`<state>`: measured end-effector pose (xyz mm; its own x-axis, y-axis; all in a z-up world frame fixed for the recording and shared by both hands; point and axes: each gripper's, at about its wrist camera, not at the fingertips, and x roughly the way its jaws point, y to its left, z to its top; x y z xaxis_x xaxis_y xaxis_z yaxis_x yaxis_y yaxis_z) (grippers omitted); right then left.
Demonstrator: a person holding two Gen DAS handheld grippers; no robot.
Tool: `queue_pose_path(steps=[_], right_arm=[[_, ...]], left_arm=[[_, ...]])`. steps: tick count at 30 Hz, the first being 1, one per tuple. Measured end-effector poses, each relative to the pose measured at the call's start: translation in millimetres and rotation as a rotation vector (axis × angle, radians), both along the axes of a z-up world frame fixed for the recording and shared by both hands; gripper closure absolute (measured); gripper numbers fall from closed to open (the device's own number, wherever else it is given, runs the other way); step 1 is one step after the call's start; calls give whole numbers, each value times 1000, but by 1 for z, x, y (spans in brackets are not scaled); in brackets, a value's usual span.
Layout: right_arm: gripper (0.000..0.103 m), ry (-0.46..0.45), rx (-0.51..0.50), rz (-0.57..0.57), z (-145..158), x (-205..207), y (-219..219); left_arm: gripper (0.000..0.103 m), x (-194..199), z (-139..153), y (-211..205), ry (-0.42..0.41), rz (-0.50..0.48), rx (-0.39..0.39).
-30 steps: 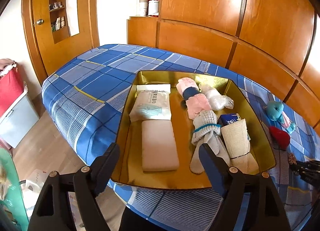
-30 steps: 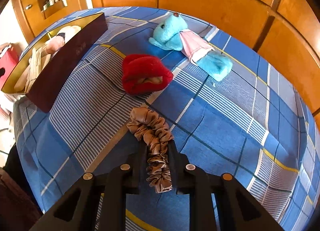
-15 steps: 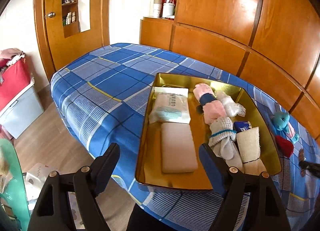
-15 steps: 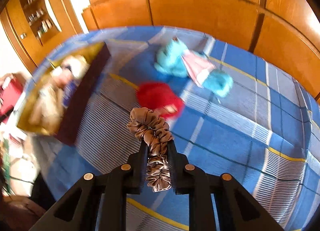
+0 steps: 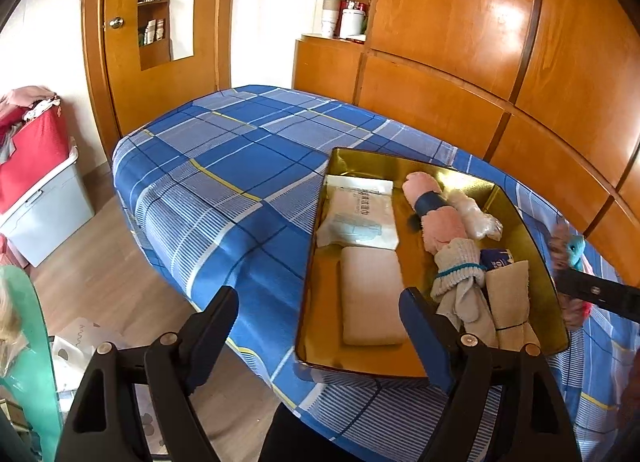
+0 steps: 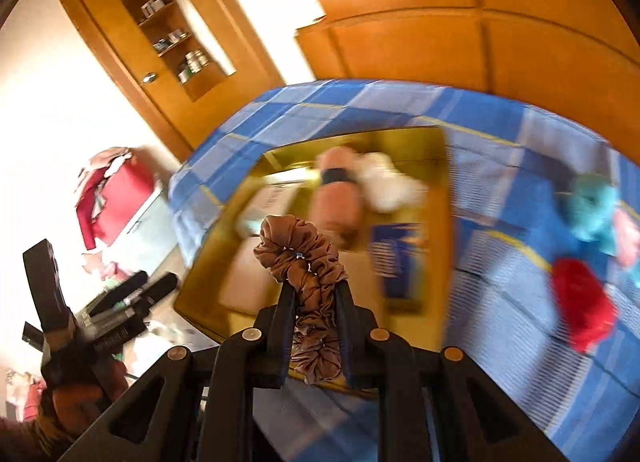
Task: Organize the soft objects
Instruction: 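Lower the scrunchie into the tray and open the right tool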
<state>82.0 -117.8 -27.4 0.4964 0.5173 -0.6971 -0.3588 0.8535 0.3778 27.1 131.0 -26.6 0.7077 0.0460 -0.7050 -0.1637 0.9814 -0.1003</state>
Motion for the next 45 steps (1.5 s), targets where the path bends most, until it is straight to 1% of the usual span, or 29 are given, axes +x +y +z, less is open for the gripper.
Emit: queue_pose_path(steps=[4, 8, 14, 16, 19, 21, 24, 25, 28, 33, 36, 39, 43, 45], right_arm=[[85, 48, 1, 15, -12, 14, 38], [85, 87, -23, -14, -27, 31, 63], [84, 131, -67, -41, -46, 52, 88], [81, 150, -78, -37, -54, 58, 96], [81, 162, -119, -51, -65, 62, 100], [79, 175, -141, -41, -72, 62, 103], [69, 146, -165, -27, -71, 56, 104], [68, 145, -171, -23, -71, 55, 104], [67, 129, -188, -16, -71, 52, 105], [66, 120, -177, -15, -70, 49, 106], [66, 101, -157, -16, -62, 45, 105], [64, 41, -154, -11, -47, 36, 103], [63, 16, -147, -21, -37, 30, 99], [61, 0, -151, -24, -33, 26, 96]], left_arm=[[20, -1, -3, 11, 5, 25, -8], [20, -2, -7, 22, 13, 51, -20], [20, -1, -11, 26, 21, 56, -29], [20, -1, -13, 25, 27, 55, -32], [20, -1, -16, 25, 34, 52, -35], [20, 0, -17, 25, 39, 46, -38], [20, 0, -18, 24, 37, 46, -35], [20, 0, -18, 23, 36, 45, -35], [20, -1, -16, 22, 32, 43, -29], [20, -2, -13, 20, 24, 40, -21], [20, -4, -9, 19, 14, 39, -15], [20, -5, -7, 18, 9, 39, -12], [20, -7, -3, 14, 2, 29, -5], [20, -8, -1, 12, 0, 21, -3]])
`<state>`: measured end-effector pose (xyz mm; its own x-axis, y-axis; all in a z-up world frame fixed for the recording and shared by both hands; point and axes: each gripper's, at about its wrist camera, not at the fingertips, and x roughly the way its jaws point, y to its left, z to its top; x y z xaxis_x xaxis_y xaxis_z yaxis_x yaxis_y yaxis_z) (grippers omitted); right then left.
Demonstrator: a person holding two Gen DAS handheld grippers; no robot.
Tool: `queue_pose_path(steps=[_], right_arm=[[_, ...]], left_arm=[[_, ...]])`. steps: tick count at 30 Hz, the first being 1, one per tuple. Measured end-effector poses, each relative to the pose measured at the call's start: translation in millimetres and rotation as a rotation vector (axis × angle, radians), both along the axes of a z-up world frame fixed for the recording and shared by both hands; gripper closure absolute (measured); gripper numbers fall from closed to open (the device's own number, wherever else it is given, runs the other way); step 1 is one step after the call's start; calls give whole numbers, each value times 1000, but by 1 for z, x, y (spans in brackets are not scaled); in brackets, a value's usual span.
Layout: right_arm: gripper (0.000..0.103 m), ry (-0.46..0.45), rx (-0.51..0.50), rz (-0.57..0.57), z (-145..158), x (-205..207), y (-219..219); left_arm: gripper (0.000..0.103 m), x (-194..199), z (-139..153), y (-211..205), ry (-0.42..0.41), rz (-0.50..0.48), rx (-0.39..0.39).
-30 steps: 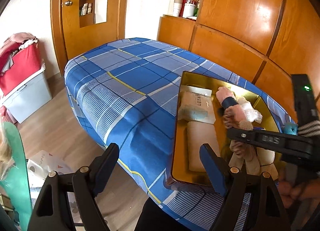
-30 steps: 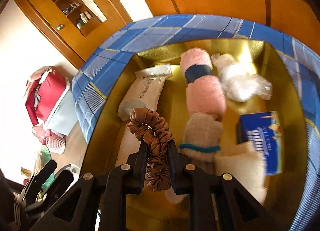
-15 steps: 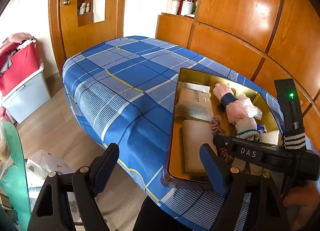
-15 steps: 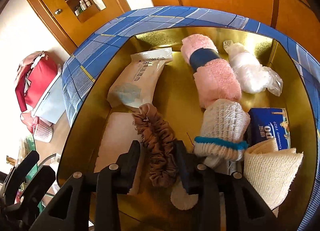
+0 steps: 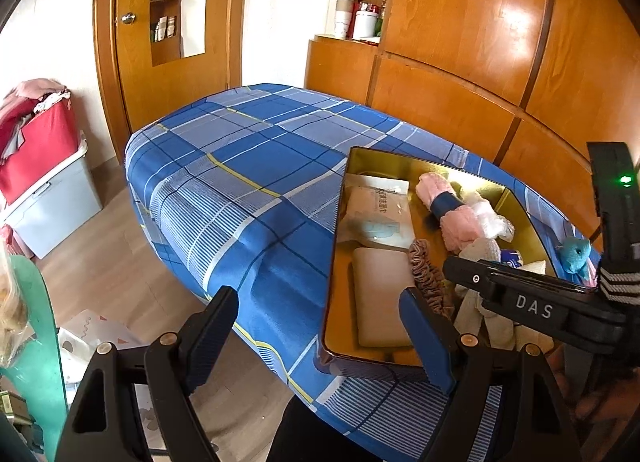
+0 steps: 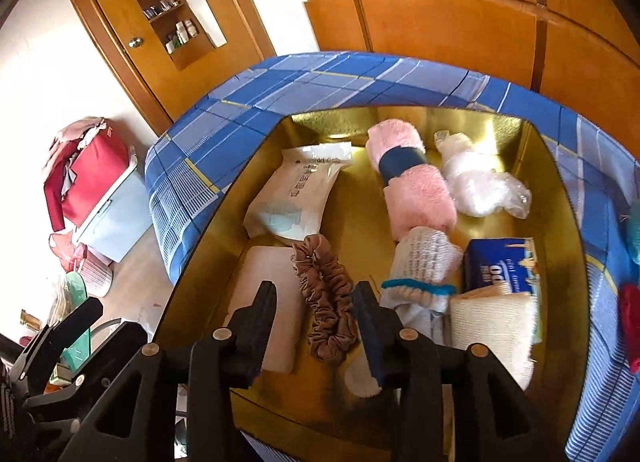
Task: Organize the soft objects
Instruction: 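Lower the scrunchie into the tray and open the right tool, then move both tools toward the red cloth and teal plush bear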
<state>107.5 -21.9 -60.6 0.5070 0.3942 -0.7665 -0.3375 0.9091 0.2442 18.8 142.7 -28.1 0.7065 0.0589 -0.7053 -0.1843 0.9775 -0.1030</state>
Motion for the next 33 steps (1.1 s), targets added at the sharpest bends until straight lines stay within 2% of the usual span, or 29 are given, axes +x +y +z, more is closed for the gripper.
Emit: queue_pose_path(steps=[14, 20, 27, 33], right_arm=[[61, -128, -4, -72, 33, -22, -41], [61, -175, -21, -113, 46, -25, -70], [61, -185, -46, -207, 49, -26, -131], [61, -174, -68, -342, 48, -26, -204]], left_arm=[[19, -1, 9, -25, -8, -58, 36], [18, 1, 15, -44, -12, -112, 55], [17, 6, 21, -72, -17, -193, 90], [17, 12, 24, -104, -15, -293, 104]])
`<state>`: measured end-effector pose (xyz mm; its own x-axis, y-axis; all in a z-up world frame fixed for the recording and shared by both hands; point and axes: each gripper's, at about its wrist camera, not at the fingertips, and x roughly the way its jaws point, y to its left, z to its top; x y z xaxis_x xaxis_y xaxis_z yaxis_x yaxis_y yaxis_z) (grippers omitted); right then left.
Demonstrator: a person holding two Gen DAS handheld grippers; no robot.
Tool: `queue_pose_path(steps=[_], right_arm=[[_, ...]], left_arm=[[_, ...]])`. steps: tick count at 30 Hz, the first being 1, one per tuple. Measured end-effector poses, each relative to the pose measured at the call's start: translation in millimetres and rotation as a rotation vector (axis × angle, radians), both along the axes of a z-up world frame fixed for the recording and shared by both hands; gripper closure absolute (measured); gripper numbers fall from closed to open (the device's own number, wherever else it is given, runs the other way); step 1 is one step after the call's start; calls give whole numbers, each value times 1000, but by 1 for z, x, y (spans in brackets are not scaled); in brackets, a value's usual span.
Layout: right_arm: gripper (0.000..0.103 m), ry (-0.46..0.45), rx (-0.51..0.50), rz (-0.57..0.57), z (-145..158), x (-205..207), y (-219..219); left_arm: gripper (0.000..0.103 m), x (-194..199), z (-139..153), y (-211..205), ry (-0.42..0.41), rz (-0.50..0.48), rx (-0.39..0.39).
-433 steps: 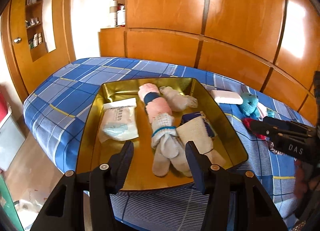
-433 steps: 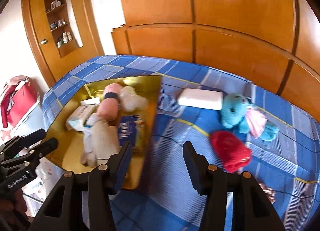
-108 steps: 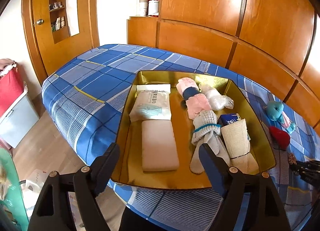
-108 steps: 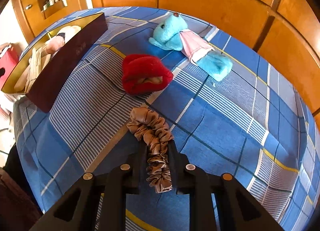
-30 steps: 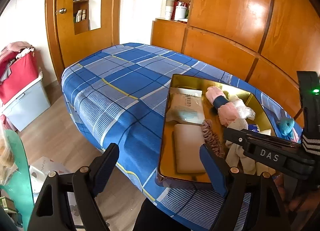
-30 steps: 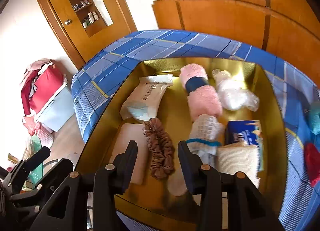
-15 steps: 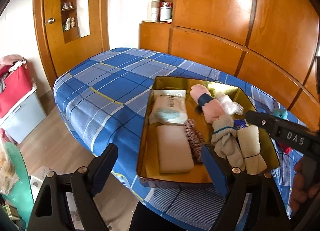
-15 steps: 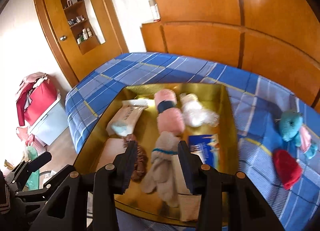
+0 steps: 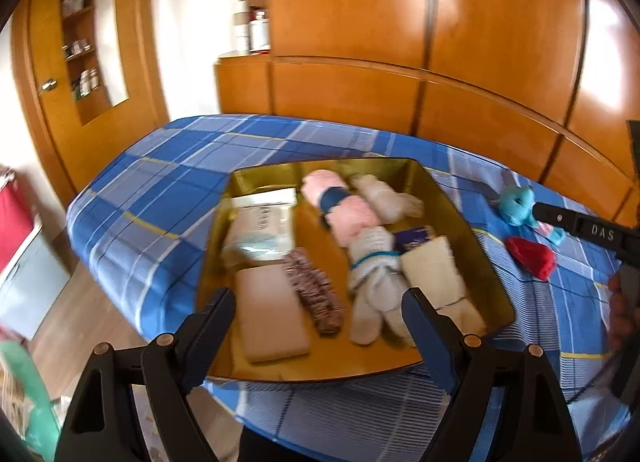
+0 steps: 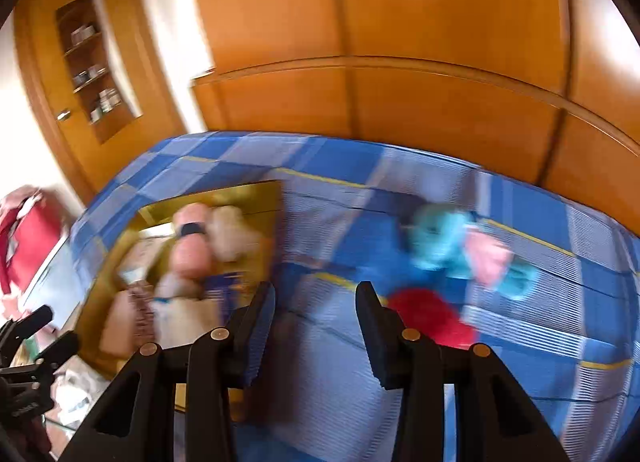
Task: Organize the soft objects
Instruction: 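Move both tools toward the red cloth and teal plush bear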
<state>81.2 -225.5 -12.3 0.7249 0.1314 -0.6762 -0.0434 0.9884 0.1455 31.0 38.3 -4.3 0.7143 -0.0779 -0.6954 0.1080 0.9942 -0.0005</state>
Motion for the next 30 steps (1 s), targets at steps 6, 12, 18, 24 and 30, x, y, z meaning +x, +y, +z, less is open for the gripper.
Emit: queue_pose_path(steps=[6, 12, 18, 24, 30], right_arm=[[61, -1, -33, -132, -3, -7, -70], [61, 4, -56, -260, -17, -18, -137], [61, 52, 105, -471, -41, -32, -204], [61, 43, 205, -498, -38, -37, -220], [61, 41, 228, -460, -34, -36, -214]], left_arm=[[17, 9, 0, -34, 36, -103, -21], [11, 17, 7, -75, 42, -210, -37], [11, 36, 3, -127, 140, -311, -98], [11, 47, -14, -194, 218, -414, -98], [24, 64, -43, -252, 321, -460, -101]])
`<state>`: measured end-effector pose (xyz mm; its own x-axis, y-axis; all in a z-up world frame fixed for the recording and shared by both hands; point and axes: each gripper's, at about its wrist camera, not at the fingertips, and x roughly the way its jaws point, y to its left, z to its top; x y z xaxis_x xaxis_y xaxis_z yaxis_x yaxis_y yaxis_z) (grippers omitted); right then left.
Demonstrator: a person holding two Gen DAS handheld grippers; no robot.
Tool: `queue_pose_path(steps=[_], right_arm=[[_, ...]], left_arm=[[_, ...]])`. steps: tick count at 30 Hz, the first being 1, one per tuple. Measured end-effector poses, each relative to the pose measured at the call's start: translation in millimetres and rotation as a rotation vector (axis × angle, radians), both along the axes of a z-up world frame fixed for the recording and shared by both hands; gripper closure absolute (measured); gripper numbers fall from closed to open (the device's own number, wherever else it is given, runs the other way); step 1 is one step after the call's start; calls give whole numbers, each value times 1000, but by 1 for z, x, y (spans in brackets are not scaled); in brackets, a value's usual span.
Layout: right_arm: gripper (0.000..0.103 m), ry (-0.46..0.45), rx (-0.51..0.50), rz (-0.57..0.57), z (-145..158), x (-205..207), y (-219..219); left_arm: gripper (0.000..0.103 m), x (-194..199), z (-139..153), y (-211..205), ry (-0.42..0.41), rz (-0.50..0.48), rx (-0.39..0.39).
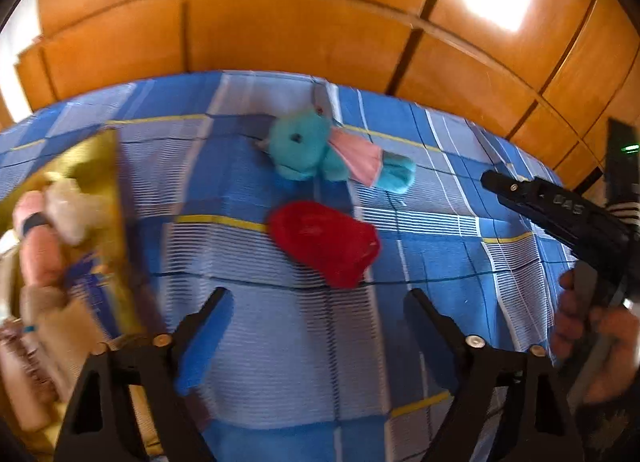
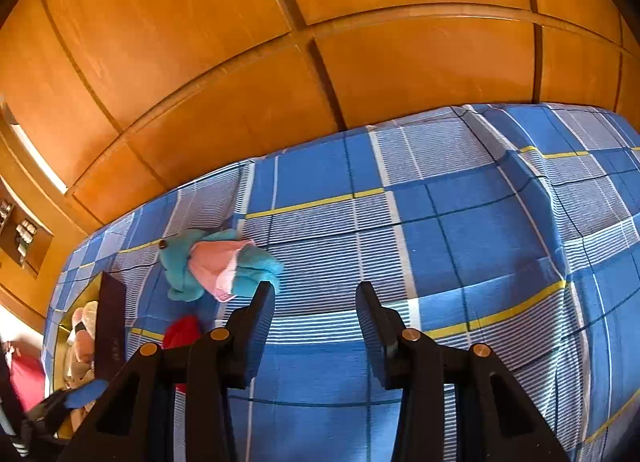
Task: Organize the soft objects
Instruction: 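Move both tools toward the red cloth and teal plush bear, then grasp the red fuzzy cloth with the left tool while the right tool grasps the teal bear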
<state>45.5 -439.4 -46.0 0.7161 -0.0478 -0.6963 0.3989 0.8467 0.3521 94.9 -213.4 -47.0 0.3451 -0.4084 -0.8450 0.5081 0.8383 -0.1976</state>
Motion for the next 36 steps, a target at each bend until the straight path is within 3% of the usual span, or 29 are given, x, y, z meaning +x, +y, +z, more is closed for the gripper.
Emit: queue_pose_path(steps=[5, 11, 12, 13, 14, 17, 22, 25, 30, 32, 36], right_arm=[[61, -14, 32, 15, 2, 1, 1], [61, -30, 53, 35, 6, 1, 4], [61, -33, 58, 37, 7, 1, 4], [61, -35, 62, 39, 7, 1, 4], [61, -34, 65, 42, 6, 1, 4], [61, -30, 68, 48, 5, 1, 6], [61, -24, 58, 42, 5, 2, 6], [61, -19, 58, 33, 4, 2, 4], [61, 0, 44, 26, 0, 3, 3], [61, 10, 35, 26, -2, 4, 4], [61, 29, 23, 40, -6, 7, 6]], left_arm=[[27, 25, -22, -23, 84, 59, -52], [28, 48, -40, -38, 90, 134, -70], [30, 50, -43, -41, 79, 133, -59], [43, 50, -45, -44, 59, 126, -47], [63, 48, -45, -46, 31, 106, -42], [66, 41, -45, -45, 14, 64, -46], [68, 22, -35, -31, -3, -27, -106], [67, 2, -24, -29, 2, -172, -175], [66, -39, -29, -41, -71, -353, -102], [63, -43, -41, -46, -63, -355, -62], [61, -49, -49, -45, -107, -326, -66]])
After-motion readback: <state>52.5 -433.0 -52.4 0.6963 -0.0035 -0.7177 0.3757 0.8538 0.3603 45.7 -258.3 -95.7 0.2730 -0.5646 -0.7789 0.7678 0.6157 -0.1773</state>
